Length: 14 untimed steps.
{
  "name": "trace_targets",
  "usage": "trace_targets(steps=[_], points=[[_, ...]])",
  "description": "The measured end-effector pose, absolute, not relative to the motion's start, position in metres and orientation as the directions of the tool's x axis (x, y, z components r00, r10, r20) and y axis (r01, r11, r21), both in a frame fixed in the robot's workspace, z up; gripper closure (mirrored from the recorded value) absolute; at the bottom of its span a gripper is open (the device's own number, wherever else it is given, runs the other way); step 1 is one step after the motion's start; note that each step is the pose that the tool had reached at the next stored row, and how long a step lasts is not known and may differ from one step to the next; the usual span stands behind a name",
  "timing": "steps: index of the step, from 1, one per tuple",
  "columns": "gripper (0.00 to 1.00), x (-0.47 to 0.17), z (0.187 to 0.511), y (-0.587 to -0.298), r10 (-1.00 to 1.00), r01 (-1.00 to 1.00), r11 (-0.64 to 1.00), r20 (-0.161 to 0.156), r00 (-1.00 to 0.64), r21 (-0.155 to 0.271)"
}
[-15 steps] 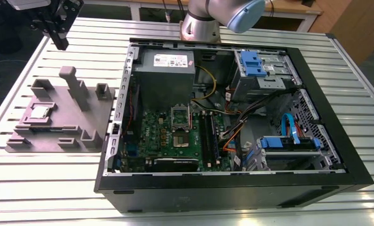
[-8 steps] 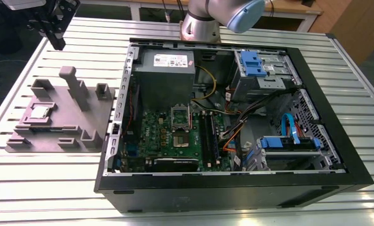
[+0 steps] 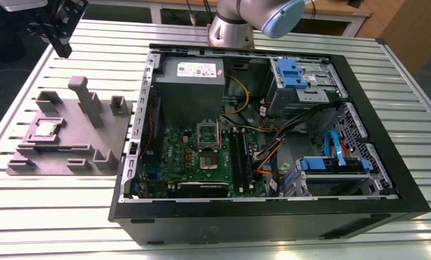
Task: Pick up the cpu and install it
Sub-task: 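Reach for the cpu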
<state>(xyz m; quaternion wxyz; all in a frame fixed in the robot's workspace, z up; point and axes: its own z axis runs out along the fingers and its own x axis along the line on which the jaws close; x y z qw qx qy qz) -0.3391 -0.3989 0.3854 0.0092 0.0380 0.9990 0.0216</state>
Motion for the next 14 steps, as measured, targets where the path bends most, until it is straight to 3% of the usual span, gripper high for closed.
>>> trace_targets(steps=[14], points=[[0.90,-0.3491,0.3849,-0.3989,0.076,0.076,0.996,-0.016,-0.997,0.044]])
